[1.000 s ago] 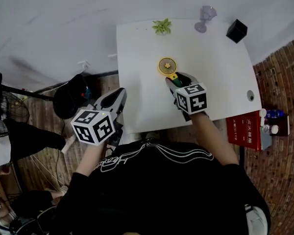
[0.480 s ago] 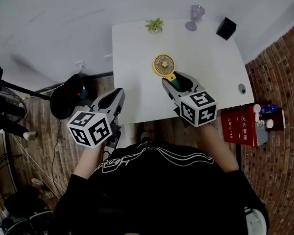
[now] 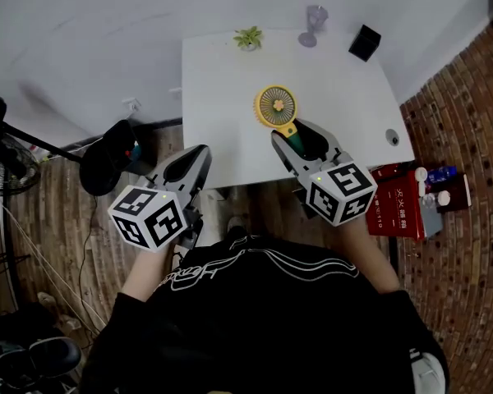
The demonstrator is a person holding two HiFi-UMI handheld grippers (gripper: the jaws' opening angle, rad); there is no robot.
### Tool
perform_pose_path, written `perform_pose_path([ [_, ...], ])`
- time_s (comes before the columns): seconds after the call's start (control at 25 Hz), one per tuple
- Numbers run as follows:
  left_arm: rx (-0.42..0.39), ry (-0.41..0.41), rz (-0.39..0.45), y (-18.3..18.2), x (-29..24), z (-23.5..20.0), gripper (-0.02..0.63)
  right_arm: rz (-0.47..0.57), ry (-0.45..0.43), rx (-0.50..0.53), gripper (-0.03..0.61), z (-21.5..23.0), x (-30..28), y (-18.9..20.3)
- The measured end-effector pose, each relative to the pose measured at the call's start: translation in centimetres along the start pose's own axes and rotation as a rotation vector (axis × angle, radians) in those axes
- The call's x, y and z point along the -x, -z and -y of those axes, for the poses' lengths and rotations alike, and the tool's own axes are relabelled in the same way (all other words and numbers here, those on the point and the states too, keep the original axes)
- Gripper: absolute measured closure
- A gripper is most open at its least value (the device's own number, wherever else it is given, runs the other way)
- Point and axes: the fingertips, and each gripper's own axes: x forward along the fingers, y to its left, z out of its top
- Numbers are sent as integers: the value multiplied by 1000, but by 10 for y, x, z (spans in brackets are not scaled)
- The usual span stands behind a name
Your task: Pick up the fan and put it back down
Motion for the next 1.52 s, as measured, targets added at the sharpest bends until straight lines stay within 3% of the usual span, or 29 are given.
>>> perform_pose_path([
  [0.76,-13,10,-11,21,5,41,580,37,-1,25,397,-4,48,3],
  [1.52,3,34,-25,9,-8,19,580,8,31,30,397,4,18,-5],
])
